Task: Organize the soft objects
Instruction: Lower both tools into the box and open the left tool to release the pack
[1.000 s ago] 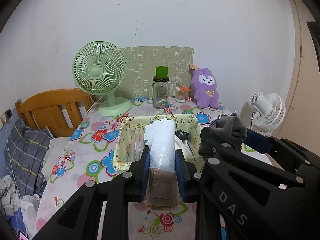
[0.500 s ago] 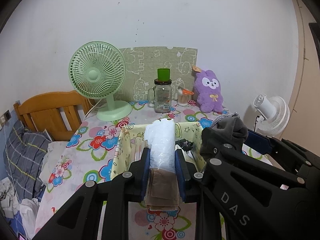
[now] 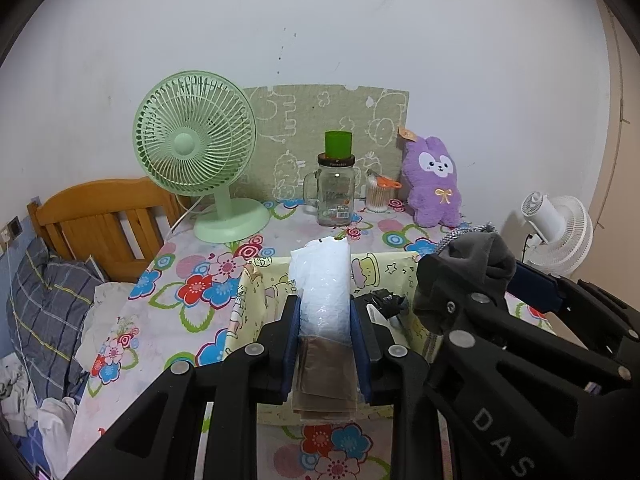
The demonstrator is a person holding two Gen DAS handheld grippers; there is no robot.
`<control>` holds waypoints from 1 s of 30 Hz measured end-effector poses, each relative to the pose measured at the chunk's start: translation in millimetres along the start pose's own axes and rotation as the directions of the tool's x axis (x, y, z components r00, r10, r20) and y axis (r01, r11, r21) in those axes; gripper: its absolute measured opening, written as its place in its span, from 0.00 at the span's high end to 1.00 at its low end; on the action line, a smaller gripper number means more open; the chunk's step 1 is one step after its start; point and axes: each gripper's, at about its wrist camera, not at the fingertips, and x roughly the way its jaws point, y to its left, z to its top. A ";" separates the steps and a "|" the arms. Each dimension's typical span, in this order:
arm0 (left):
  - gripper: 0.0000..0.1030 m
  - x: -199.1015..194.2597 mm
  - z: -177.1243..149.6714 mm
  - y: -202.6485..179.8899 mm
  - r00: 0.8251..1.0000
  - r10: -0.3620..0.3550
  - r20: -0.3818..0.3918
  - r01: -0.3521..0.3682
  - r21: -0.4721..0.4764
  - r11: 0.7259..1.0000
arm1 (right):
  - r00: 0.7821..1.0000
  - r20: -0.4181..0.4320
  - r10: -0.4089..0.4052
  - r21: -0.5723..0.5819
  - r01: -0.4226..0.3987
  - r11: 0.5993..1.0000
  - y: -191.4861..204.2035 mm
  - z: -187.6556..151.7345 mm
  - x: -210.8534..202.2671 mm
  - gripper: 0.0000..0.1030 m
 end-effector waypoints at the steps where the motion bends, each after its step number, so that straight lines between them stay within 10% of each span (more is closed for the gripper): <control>1: 0.76 2.8 0.2 0.1 1.000 0.000 -0.003 0.000 0.000 1.000 | 1.000 -0.004 0.001 0.000 -0.001 1.000 -0.5 0.4 2.9 0.50; 14: 0.74 37.2 1.1 4.5 0.999 0.009 -0.036 -0.009 -0.002 1.000 | 0.999 -0.045 0.007 0.002 -0.007 1.000 -3.2 0.2 36.0 0.50; 22: 0.42 46.2 -1.7 8.3 0.999 0.020 -0.042 -0.020 -0.006 1.000 | 0.998 -0.063 0.024 0.004 -0.024 1.000 -1.8 -2.2 53.5 0.50; 30: 0.32 54.3 -7.4 15.1 0.997 0.019 -0.075 -0.020 -0.010 1.000 | 0.995 -0.093 0.039 -0.002 -0.040 0.999 4.6 -6.6 70.7 0.50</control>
